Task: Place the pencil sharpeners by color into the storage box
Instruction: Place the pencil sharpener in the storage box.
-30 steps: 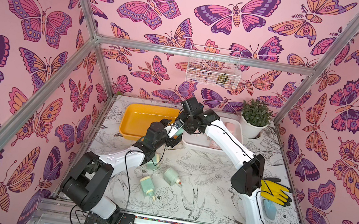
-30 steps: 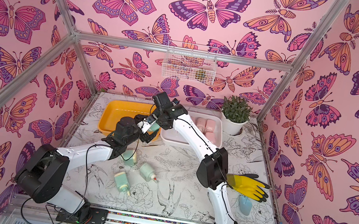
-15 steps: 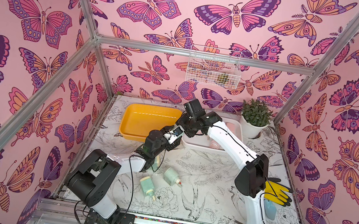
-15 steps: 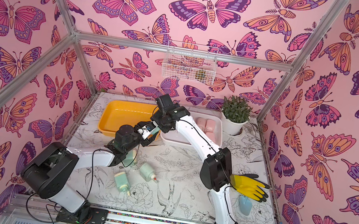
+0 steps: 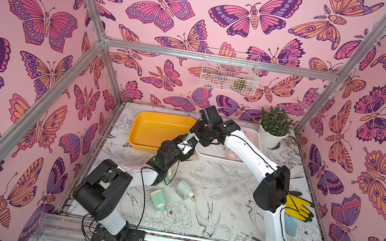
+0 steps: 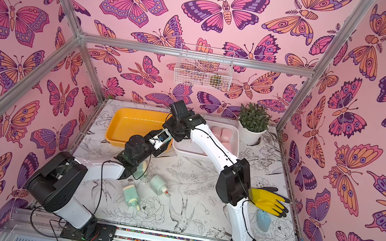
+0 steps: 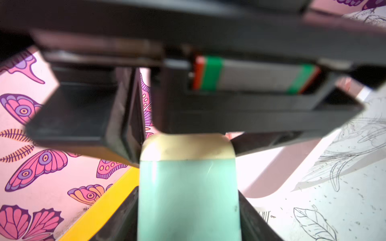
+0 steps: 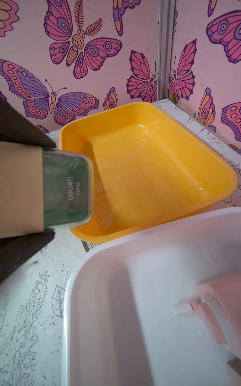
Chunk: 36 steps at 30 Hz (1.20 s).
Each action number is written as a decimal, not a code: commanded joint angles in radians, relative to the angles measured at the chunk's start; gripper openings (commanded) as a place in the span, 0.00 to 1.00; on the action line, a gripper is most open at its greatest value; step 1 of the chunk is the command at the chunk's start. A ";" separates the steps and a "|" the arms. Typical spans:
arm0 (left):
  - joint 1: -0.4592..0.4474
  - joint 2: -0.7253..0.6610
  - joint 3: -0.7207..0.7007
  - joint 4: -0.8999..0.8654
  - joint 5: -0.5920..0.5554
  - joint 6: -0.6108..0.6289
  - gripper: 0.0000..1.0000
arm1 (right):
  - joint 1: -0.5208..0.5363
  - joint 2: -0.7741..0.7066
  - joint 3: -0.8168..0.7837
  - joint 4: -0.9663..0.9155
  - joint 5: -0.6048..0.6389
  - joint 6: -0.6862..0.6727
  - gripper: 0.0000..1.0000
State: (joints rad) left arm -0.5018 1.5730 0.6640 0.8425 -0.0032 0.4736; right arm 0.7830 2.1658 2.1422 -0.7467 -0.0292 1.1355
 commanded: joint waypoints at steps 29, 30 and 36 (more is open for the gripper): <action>0.064 0.532 1.174 -1.438 -0.344 -0.775 0.00 | -0.146 -0.730 -1.018 0.654 0.082 -1.030 0.99; 0.067 0.553 1.195 -1.435 -0.353 -0.772 0.00 | -0.146 -0.735 -1.026 0.650 0.081 -1.025 0.99; 0.074 0.644 1.285 -1.406 -0.341 -0.758 0.00 | -0.145 -0.772 -1.086 0.700 0.149 -0.975 0.99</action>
State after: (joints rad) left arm -0.4324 2.2013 1.9011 -0.5629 -0.3443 -0.2749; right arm 0.6327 1.4315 1.0698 -0.0872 0.0917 0.1493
